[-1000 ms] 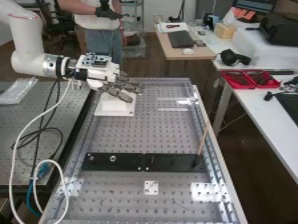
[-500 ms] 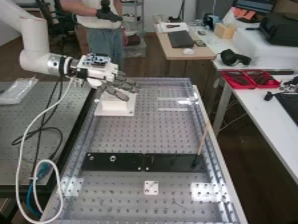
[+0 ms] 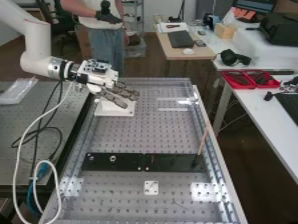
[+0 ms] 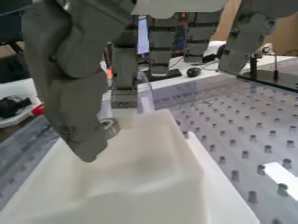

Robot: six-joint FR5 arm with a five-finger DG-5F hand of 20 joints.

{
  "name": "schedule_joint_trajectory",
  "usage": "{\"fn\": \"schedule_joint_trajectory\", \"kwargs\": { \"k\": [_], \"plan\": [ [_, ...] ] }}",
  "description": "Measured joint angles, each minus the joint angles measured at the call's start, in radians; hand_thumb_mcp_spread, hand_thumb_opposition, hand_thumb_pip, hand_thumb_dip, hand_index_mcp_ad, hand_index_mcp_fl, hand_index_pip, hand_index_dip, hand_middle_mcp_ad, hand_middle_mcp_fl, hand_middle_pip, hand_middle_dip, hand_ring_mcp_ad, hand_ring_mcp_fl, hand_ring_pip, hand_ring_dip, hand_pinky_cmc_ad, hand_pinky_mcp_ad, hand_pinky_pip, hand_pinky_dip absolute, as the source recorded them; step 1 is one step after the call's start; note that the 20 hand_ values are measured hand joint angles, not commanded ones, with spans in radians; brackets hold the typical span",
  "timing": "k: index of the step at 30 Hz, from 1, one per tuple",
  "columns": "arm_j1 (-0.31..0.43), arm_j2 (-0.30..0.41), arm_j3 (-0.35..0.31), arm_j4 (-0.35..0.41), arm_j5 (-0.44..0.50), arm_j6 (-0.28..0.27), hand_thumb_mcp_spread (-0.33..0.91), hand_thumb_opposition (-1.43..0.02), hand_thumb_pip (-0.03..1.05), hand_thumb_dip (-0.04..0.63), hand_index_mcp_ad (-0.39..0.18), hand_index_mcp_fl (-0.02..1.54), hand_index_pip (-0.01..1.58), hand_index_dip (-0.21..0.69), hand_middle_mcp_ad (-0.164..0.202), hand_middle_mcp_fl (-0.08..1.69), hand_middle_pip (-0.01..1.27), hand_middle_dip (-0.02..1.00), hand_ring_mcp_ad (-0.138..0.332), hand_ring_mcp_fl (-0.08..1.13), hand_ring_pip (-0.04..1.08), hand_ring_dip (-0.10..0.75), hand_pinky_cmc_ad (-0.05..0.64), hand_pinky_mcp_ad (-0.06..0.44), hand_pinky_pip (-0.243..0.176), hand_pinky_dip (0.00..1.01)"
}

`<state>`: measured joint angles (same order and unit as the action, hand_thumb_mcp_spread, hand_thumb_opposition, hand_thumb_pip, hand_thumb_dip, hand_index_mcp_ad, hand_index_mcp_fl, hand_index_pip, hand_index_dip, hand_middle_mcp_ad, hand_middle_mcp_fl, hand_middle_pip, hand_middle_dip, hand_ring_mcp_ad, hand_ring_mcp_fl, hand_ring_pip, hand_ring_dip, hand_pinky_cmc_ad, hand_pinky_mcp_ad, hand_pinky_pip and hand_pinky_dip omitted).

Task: Grab the bearing and place it in the white container

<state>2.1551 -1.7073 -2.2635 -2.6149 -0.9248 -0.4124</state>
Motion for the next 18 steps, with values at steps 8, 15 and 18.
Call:
{"fn": "schedule_joint_trajectory", "kwargs": {
  "k": [8,15,18],
  "plan": [
    [-0.009,-0.004,0.012,-0.049,-0.01,0.029,0.43,-0.84,0.55,0.267,-0.126,0.09,1.18,0.251,0.051,0.04,0.13,0.2,0.129,0.0,0.1,0.082,0.342,0.283,-0.019,0.19],
    [-0.021,0.036,0.018,-0.062,-0.005,0.007,0.36,-0.8,0.56,0.267,-0.108,-0.01,1.02,0.241,0.051,0.0,0.13,0.2,0.129,0.0,0.1,0.082,0.367,0.281,-0.061,0.24],
    [-0.055,0.086,0.039,-0.075,-0.033,-0.05,0.35,-0.81,0.56,0.267,-0.108,-0.01,0.98,0.232,0.051,0.0,0.13,0.2,0.129,0.0,0.09,0.079,0.38,0.279,-0.072,0.26]
  ]
}}
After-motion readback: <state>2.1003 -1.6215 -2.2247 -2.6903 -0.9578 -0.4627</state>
